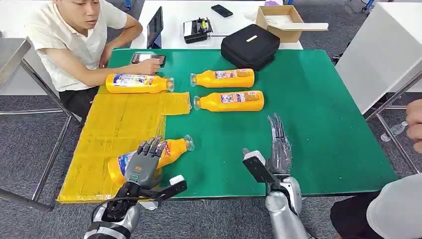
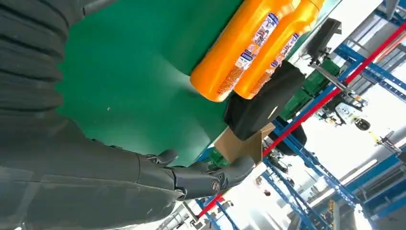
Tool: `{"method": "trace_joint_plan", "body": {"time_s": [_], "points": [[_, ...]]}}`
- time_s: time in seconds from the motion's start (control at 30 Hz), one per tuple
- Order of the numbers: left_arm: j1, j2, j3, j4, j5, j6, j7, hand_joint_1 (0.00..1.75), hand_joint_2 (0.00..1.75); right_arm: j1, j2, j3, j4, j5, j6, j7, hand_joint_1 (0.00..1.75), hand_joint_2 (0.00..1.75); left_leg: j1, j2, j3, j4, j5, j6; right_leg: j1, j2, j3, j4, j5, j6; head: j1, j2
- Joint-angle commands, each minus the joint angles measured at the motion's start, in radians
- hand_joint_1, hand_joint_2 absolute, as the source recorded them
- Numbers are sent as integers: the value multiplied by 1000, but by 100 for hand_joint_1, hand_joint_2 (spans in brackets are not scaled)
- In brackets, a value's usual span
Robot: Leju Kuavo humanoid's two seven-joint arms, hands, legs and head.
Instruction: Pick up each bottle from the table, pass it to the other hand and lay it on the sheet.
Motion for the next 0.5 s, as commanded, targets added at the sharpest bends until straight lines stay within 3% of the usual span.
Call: {"method": "trace_joint_plan", "body": {"time_s": [0.03, 0.3, 0.5], "points": [[-21, 44, -60, 49, -7, -6, -3, 0, 175, -29, -9, -3, 67, -5, 0, -3, 0, 175, 1, 5, 6, -1, -1, 0, 2, 2, 5, -2, 0, -6, 0, 0], [52, 25, -192, -266, 44, -11, -29, 0, 175, -2, 4, -8, 9, -6, -1, -2, 0, 175, 0, 1, 1, 0, 0, 0, 1, 0, 1, 0, 0, -2, 0, 0], [65, 22, -208, -313, 84, -19, -42, 0, 175, -2, 5, -8, 5, -5, 0, -1, 0, 175, 0, 1, 1, 0, -1, 0, 1, 1, 1, 0, 0, -2, 0, 0]]}}
